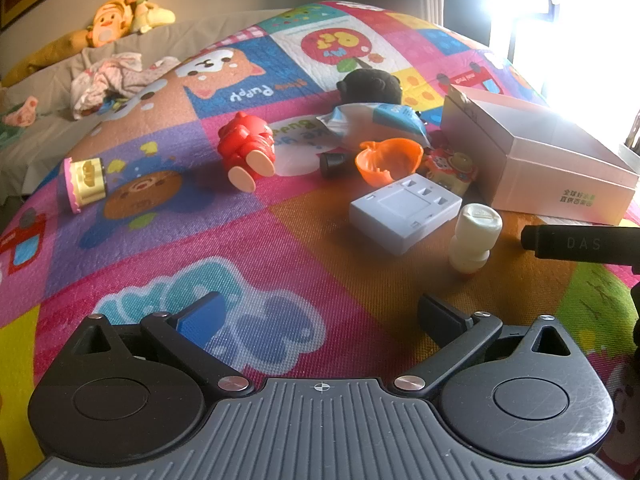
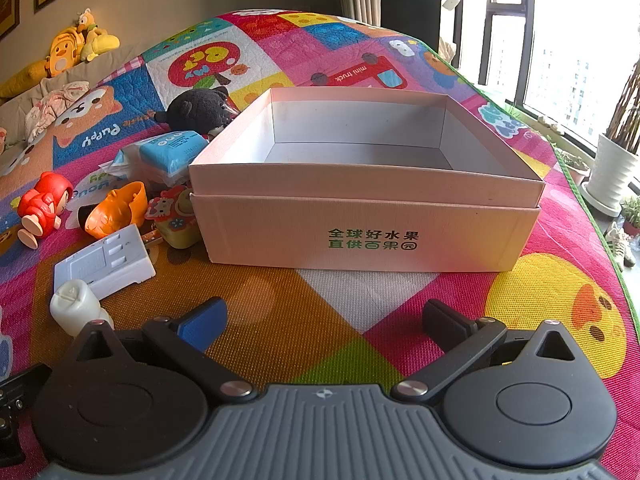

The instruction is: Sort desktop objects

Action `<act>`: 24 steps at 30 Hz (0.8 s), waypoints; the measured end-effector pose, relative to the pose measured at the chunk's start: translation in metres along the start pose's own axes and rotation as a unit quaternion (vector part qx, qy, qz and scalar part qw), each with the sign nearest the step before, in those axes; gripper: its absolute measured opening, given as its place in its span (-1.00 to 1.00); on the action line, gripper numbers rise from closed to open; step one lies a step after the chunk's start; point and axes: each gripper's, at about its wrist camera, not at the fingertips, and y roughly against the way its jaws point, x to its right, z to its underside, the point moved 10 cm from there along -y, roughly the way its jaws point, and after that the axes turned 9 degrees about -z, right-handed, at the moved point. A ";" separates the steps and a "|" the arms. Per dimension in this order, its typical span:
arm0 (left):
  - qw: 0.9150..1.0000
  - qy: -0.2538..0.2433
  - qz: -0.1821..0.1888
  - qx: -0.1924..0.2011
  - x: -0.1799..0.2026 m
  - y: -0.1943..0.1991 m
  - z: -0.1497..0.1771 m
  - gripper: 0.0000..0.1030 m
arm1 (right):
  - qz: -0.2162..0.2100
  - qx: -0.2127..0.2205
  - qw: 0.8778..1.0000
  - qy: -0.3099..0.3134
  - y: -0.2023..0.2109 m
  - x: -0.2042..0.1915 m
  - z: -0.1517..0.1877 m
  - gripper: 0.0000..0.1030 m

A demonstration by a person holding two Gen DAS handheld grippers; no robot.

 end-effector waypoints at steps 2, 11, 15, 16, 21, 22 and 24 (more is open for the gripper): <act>1.000 0.000 0.000 0.000 0.000 0.000 0.000 1.00 | 0.000 0.000 1.000 0.000 0.000 0.000 0.000 1.00; 1.000 0.000 0.000 0.000 0.000 0.000 0.000 1.00 | -0.007 -0.007 1.000 0.003 0.005 0.001 0.004 1.00; 1.000 0.000 0.000 0.000 0.000 0.000 0.000 1.00 | -0.027 -0.029 0.999 0.020 0.017 -0.005 0.014 1.00; 1.000 0.000 0.000 0.000 0.000 0.000 0.000 1.00 | -0.030 -0.032 0.999 0.020 0.021 -0.005 0.016 1.00; 1.000 -0.002 0.000 -0.006 -0.002 -0.001 0.000 1.00 | -0.038 -0.041 0.998 0.037 0.029 -0.006 0.023 1.00; 1.000 -0.003 0.001 -0.007 -0.002 -0.002 0.000 1.00 | -0.039 -0.041 0.998 0.038 0.029 -0.006 0.024 1.00; 1.000 -0.004 0.002 -0.010 -0.002 -0.003 0.000 1.00 | -0.038 -0.042 0.998 0.039 0.029 -0.006 0.023 1.00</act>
